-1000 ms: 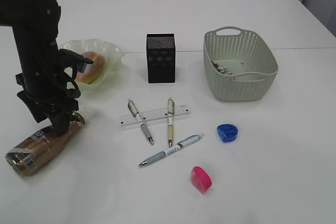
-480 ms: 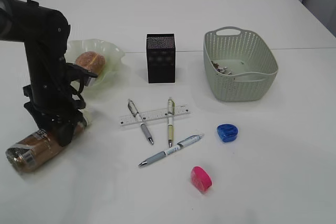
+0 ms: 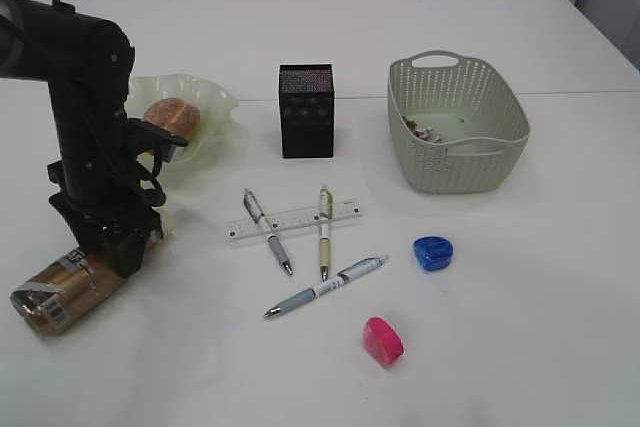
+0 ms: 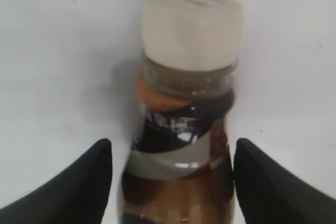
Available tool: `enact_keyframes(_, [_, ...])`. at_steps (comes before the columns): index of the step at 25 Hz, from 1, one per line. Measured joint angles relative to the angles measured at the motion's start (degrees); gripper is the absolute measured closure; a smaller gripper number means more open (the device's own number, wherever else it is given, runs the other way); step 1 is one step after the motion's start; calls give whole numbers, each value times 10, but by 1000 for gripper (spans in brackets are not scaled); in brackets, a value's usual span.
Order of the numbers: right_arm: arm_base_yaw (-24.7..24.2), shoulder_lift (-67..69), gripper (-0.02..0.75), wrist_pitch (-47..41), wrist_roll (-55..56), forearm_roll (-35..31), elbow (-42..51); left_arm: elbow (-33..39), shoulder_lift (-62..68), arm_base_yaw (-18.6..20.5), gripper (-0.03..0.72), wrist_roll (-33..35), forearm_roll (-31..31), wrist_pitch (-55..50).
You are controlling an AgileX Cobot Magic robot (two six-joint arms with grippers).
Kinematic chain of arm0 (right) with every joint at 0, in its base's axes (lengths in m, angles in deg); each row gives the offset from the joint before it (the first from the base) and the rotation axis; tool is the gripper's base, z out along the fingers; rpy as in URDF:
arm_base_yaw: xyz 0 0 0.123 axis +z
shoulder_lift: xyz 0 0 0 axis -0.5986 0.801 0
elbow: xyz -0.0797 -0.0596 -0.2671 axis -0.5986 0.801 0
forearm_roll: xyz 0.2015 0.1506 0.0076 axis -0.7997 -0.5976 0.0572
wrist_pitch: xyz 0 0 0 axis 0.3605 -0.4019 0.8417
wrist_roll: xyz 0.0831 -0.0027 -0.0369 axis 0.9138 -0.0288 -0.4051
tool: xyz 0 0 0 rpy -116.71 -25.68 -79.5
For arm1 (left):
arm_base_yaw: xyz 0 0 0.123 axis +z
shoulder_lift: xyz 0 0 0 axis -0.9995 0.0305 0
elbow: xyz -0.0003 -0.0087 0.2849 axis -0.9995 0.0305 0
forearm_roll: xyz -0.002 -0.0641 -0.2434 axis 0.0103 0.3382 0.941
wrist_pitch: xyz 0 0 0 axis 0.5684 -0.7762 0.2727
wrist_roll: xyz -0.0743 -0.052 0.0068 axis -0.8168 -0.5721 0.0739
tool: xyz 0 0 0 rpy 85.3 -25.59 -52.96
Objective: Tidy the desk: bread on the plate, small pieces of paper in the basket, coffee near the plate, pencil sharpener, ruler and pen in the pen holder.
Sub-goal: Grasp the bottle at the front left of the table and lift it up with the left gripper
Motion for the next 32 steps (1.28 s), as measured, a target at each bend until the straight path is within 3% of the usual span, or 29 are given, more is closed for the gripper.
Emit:
enact_keyframes(7, [0, 0, 274, 0, 0, 0, 0, 0, 0, 0, 105, 0, 0, 1])
enact_keyframes(32, [0, 0, 274, 0, 0, 0, 0, 0, 15, 0, 103, 0, -10, 16])
